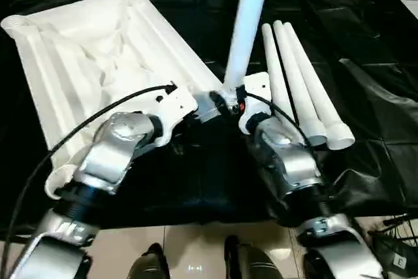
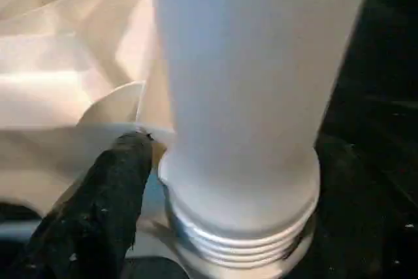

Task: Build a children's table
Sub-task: Rotate leg to tighten

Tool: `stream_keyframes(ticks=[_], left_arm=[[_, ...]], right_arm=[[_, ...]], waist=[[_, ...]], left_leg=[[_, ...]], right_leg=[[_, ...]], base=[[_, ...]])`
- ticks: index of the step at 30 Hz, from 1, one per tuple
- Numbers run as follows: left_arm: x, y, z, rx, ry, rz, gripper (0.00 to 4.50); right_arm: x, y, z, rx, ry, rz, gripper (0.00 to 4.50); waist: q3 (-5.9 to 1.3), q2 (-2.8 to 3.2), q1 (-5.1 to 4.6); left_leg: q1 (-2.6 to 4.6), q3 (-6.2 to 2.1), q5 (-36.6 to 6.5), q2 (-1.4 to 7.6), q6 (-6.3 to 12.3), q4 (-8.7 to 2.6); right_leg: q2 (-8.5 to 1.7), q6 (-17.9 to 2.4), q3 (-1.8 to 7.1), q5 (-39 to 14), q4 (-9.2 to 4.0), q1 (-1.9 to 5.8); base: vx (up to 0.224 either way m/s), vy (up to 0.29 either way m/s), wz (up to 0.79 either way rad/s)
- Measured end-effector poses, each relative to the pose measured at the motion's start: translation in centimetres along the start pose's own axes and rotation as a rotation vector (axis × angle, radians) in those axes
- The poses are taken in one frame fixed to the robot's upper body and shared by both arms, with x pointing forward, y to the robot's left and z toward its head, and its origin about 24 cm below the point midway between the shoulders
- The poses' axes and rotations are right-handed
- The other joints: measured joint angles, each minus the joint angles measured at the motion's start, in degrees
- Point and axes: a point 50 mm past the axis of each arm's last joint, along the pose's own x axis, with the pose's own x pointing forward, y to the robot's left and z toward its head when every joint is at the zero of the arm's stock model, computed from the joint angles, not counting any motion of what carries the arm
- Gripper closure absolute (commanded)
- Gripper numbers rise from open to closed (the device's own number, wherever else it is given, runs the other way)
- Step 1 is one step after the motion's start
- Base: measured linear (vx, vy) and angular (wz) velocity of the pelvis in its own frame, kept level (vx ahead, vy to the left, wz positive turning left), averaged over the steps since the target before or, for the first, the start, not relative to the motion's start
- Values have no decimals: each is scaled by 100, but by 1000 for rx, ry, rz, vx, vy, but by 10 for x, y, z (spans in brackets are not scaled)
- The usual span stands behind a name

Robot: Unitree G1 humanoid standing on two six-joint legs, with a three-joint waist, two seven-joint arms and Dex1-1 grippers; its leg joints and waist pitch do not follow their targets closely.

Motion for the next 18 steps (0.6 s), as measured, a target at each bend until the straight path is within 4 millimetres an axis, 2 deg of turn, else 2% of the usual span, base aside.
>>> stream_keyframes(ticks=[4, 7, 10, 15, 18], left_arm=[[-7, -1, -2, 12, -10, -51, 450], [-19, -2, -4, 38, -27, -129, 450], [-33, -3, -11, 62, -36, -209, 450], [-38, -7, -13, 83, -34, -301, 450], [-38, -8, -14, 83, -32, -318, 450]], right_arm=[[-14, -11, 7, -66, 0, 129, 72], [-32, -19, 13, -151, 9, 287, 72], [-50, -24, 15, -206, 40, 435, 72], [-56, -17, 14, -224, 72, 590, 72], [-57, -16, 14, -246, 80, 620, 72]], waist=[[18, 26, 32], [21, 62, 33], [21, 64, 22], [22, 63, 44], [23, 61, 36]], left_leg=[[0, 9, 1, 20, 1, -2], [-4, 11, 18, 47, 28, -3], [-8, 17, 15, 57, 28, 4], [-19, 24, 10, 53, 22, 20], [-24, 28, 10, 48, 21, 50]], right_leg=[[15, -10, -1, 70, 32, -2], [36, -34, -13, 28, 42, -3], [43, -48, -16, -5, 44, -3], [31, -60, -15, -12, 39, -2], [22, -63, -6, -12, 43, 1]], base=[[46, -24, 6], [83, -15, -1], [79, 6, -2], [11, 2, 0], [0, 0, 0]])
